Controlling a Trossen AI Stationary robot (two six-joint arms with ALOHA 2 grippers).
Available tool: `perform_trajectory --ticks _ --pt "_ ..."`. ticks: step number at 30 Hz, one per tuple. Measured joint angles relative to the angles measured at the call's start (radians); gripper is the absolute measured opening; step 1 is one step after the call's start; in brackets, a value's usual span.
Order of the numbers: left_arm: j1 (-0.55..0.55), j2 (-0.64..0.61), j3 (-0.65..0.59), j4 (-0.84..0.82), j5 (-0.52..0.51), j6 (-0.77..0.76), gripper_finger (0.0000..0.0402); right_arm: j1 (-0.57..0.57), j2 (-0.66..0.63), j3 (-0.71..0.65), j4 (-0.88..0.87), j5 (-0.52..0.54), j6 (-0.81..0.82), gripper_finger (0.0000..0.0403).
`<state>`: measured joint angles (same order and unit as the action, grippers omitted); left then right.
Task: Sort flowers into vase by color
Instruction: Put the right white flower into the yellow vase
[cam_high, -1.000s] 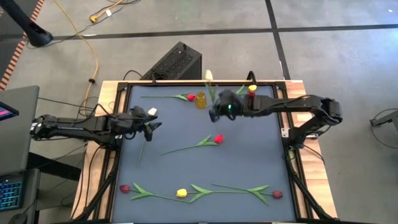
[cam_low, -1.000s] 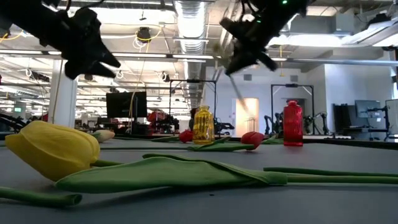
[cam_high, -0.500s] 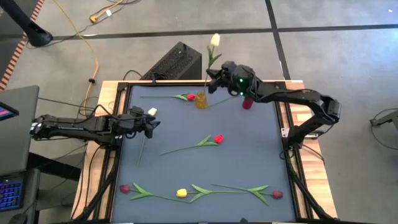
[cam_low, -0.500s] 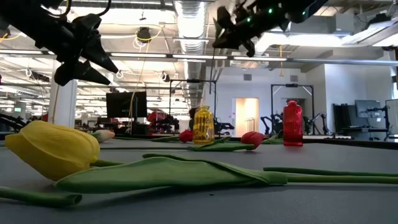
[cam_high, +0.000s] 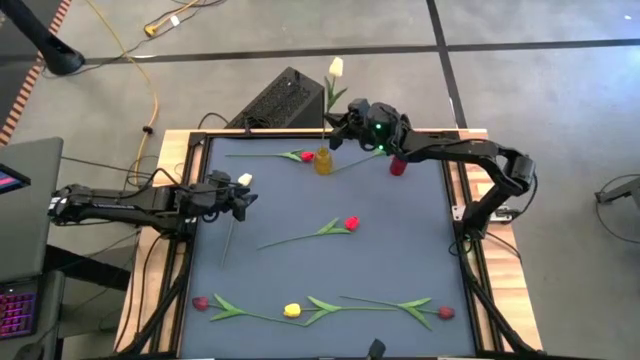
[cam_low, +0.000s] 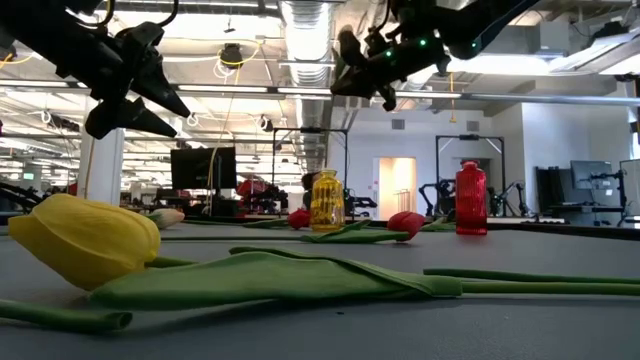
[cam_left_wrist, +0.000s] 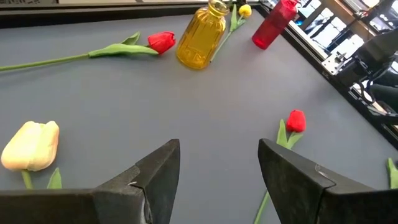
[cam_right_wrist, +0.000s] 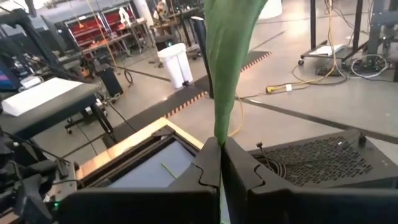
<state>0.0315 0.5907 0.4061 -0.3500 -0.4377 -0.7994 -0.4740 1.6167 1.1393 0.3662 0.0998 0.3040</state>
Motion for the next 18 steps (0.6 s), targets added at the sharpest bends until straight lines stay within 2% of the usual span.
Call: perform_trajectory --ticks 18 --pt "0.001 0.000 0.000 -0.006 -0.027 0.004 0.0206 -0.020 0.007 0.000 0.017 0.003 -0.025 0.0030"
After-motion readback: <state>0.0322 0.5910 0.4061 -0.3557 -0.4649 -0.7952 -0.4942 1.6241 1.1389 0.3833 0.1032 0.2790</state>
